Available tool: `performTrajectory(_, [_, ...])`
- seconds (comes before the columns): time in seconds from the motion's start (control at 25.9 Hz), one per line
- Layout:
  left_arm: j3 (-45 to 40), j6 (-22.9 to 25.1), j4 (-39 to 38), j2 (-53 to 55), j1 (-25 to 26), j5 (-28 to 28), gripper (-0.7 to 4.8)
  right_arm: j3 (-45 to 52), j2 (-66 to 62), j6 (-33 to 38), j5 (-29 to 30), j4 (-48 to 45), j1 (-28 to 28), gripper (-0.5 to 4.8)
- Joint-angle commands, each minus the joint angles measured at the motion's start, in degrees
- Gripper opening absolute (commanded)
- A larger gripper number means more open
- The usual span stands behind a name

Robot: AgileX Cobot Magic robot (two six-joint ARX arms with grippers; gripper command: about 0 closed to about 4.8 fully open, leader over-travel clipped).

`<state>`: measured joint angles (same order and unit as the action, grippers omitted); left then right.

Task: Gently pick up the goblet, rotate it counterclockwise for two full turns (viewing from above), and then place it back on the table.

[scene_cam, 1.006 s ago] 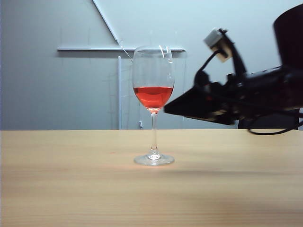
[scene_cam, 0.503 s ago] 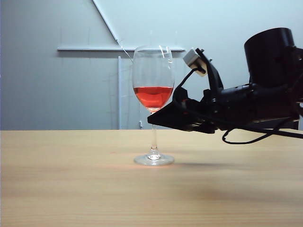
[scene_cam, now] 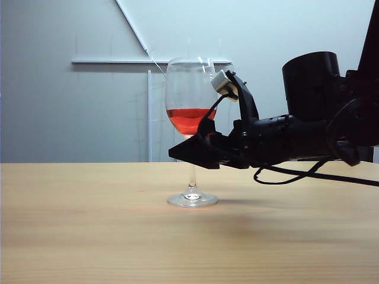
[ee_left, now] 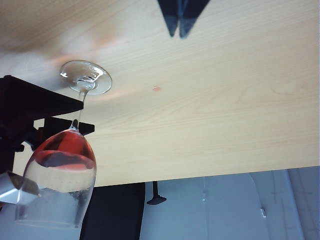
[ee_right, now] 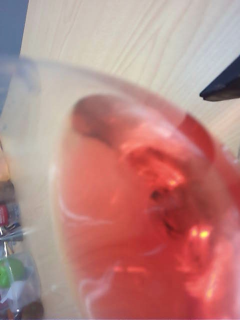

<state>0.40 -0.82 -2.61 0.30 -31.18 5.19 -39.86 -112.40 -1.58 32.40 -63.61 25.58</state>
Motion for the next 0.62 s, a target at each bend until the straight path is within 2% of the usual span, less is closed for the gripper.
performTrajectory(0.04, [0.11, 0.37, 0.5, 0.07, 0.02, -0.02, -0.05, -1.18, -0.5, -0.15, 0.13, -1.4, 0.13, 4.16])
performTrajectory(0.12, [0.11, 0.37, 0.5, 0.04, 0.02, -0.04, -0.05, -1.38, -0.7, -0.15, 0.11, -1.42, 0.13, 3.44])
performTrajectory(0.15, [0.11, 0.37, 0.5, 0.07, 0.02, -0.04, -0.05, -1.38, -0.7, -0.15, 0.13, -1.62, 0.13, 3.26])
performTrajectory(0.23, [0.09, 0.37, 0.5, 0.04, 0.02, -0.02, -0.05, -1.38, -0.7, 0.09, 0.13, -1.86, 0.13, 3.17])
performTrajectory(0.35, [0.09, 0.37, 0.5, 0.04, 0.02, -0.04, -0.05, -1.38, -0.72, 2.01, 0.11, -3.3, 0.13, 2.74])
performTrajectory(0.43, [0.09, 0.37, 0.5, 0.04, 0.02, -0.04, -0.05, -1.4, -0.72, 2.01, 0.09, -4.2, 0.13, 2.72])
performTrajectory(0.54, [0.09, 0.37, 0.5, 0.04, 0.02, -0.04, -0.04, -1.38, -0.72, 2.01, 0.11, -4.35, 0.13, 2.29])
performTrajectory(0.62, [0.09, 0.37, 0.5, 0.04, 0.02, -0.04, -0.05, -1.38, -0.72, 2.01, 0.11, -4.35, 0.13, 2.27])
